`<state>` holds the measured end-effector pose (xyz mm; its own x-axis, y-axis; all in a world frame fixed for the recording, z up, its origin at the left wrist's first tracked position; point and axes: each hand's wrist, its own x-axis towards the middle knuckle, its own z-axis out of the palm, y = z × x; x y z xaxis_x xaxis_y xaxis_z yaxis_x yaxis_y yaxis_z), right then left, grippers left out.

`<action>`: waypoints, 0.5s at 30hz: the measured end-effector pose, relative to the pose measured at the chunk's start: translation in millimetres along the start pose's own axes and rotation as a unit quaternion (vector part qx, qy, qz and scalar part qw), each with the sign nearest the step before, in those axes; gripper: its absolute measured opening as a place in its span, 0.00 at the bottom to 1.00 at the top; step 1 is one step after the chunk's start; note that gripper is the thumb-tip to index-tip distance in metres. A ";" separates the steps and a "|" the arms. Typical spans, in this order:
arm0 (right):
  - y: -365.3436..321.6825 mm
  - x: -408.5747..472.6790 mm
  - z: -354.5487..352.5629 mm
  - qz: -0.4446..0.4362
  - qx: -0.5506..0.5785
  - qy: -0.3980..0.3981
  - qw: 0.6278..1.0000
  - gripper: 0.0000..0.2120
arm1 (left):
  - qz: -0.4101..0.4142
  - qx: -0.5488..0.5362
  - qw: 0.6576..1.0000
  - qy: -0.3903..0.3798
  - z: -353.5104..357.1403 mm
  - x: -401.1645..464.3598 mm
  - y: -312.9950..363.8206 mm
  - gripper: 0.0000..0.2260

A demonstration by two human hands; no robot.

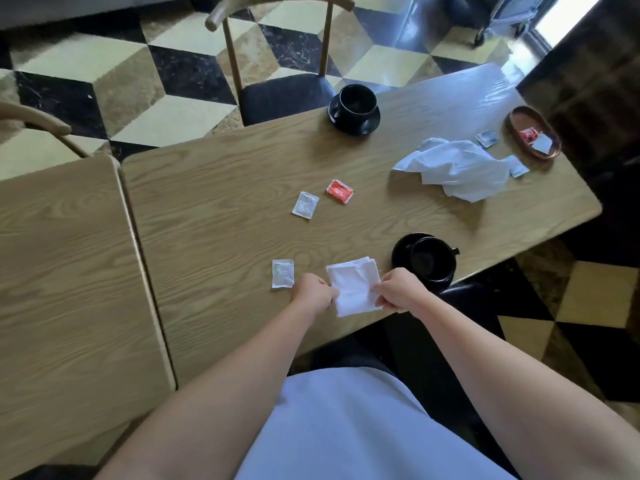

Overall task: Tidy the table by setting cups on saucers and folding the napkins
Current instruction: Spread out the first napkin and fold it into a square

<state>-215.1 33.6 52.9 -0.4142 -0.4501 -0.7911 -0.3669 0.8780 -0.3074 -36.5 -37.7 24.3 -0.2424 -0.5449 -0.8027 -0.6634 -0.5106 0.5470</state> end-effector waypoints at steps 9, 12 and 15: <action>-4.9 34.3 7.8 -0.012 -0.017 -0.010 1.000 0.13 | -0.077 -0.048 0.994 0.063 33.9 22.8 -1.6 0.04; -4.1 46.9 17.8 -0.017 -0.082 -0.009 0.996 0.11 | -0.107 -0.053 0.990 0.075 35.9 32.3 -4.1 0.05; -0.3 53.2 20.5 -0.021 -0.120 0.017 0.992 0.12 | -0.122 -0.039 0.989 0.079 38.0 36.2 -4.3 0.04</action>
<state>-220.0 12.7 0.1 -0.4216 -0.4939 -0.7605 -0.5696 0.7968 -0.2017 -69.3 -30.0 -16.1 0.0354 -0.4927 -0.8695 -0.6299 -0.6865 0.3633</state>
